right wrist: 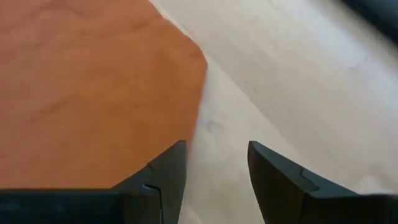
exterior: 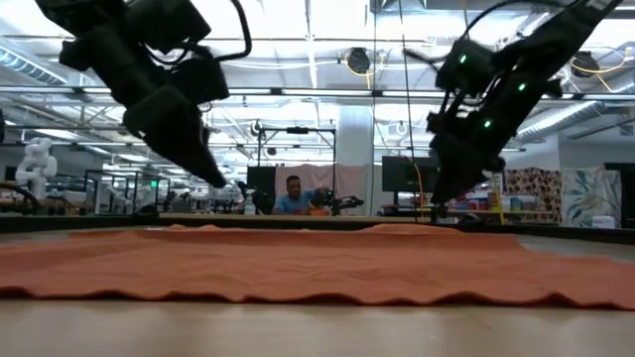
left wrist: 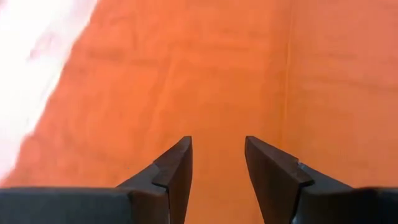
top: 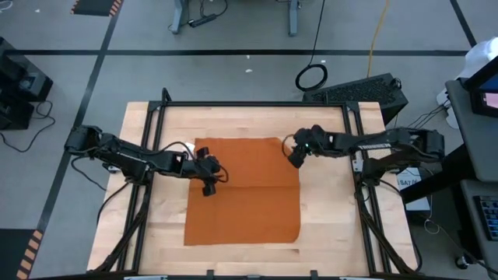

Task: Roll towel
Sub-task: Roll the brown towel

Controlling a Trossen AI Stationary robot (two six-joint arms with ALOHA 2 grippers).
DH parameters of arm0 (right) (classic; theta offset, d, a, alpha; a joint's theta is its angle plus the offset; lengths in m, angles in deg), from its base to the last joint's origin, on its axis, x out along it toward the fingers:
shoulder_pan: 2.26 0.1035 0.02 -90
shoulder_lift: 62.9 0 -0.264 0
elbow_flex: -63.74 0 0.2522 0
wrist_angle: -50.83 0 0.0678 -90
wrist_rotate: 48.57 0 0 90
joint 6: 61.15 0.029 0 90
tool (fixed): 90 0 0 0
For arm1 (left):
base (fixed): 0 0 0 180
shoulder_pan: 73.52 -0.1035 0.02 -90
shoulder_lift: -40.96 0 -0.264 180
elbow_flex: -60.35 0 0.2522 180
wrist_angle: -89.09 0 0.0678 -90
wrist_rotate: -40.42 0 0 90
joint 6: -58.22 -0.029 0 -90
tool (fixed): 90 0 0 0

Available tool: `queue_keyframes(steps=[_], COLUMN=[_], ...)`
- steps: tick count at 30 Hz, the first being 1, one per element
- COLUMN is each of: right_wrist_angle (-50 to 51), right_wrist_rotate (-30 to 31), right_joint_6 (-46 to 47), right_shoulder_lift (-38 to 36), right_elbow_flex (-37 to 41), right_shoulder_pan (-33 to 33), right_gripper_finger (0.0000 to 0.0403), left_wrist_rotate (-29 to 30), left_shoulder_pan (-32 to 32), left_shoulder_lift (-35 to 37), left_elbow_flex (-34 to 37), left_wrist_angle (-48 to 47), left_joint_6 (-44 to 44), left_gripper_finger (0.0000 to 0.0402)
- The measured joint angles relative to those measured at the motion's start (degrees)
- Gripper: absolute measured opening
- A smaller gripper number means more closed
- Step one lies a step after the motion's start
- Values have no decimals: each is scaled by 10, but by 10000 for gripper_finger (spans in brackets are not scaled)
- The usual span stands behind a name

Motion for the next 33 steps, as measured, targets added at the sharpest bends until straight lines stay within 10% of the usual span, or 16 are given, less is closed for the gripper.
queue_keyframes(steps=[15,33], right_wrist_angle=[-89,143], right_wrist_rotate=[-70,-18], right_joint_6=[12,104], right_shoulder_lift=[165,2], right_elbow_flex=[-26,-21], right_shoulder_pan=[-55,-10], right_gripper_finger=[154,151], left_wrist_rotate=[-14,-52], left_shoulder_pan=[-33,-21], left_shoulder_lift=[0,6], left_elbow_flex=[41,158], left_wrist_angle=[6,79], left_joint_6=[-10,111], left_gripper_finger=[154,154])
